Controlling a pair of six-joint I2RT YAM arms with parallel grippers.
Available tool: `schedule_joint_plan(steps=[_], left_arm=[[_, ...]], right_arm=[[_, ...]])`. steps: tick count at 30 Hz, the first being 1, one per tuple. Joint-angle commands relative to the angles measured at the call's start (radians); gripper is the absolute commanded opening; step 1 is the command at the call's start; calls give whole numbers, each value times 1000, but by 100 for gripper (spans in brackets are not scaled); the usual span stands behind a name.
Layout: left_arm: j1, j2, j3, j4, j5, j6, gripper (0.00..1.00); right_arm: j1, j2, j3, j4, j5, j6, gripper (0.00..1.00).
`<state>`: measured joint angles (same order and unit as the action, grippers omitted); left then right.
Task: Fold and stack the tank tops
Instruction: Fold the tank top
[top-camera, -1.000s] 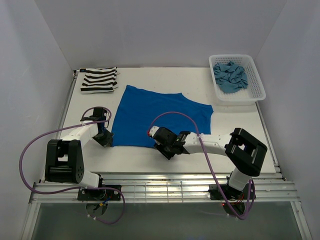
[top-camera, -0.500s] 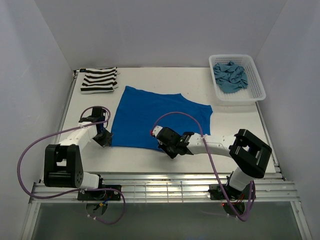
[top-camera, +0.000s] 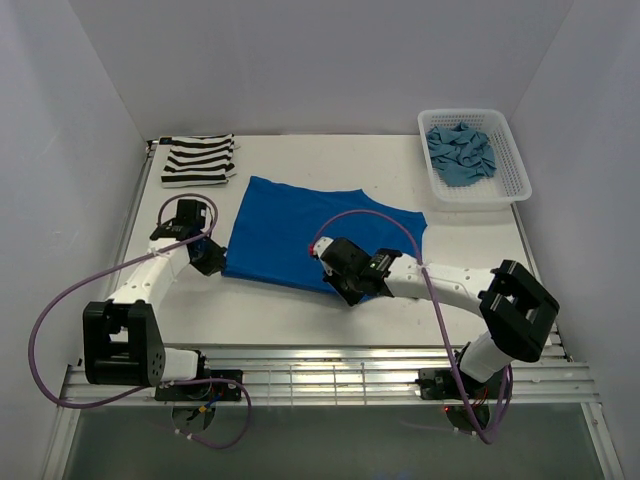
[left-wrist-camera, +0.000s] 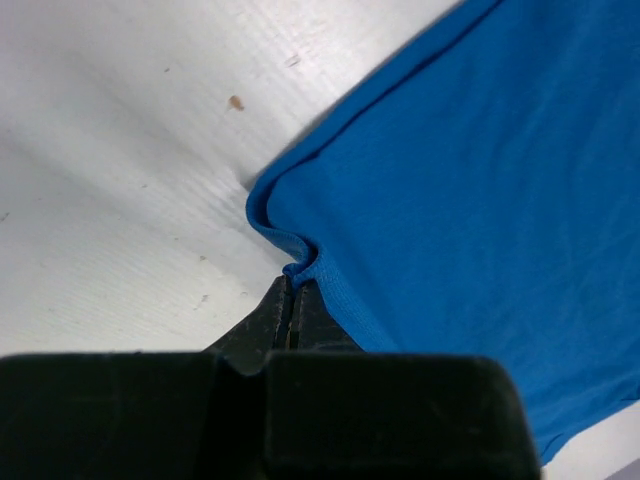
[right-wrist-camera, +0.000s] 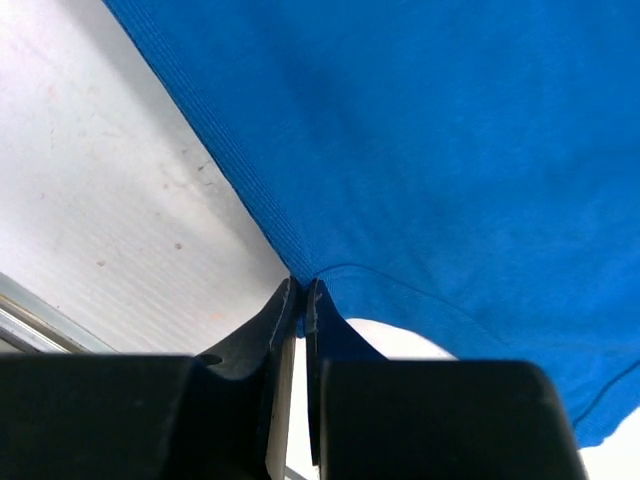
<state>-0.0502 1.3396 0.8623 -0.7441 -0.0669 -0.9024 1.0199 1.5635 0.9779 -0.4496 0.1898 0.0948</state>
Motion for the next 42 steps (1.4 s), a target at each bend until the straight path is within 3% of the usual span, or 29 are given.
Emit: schedule_joint_plan(steps=[1, 14, 31, 42], left_arm=[[3, 16, 75, 51, 30, 7, 0], [0, 234, 259, 97, 53, 26, 0], [-16, 504, 457, 137, 61, 91, 0], [-51, 598, 553, 144, 30, 141, 0]], right_arm=[[-59, -40, 56, -52, -27, -27, 8], [-274, 4, 176, -81, -230, -207, 8], [-356, 142, 283, -107, -259, -285, 8], [-388, 202, 306, -103, -253, -280, 8]])
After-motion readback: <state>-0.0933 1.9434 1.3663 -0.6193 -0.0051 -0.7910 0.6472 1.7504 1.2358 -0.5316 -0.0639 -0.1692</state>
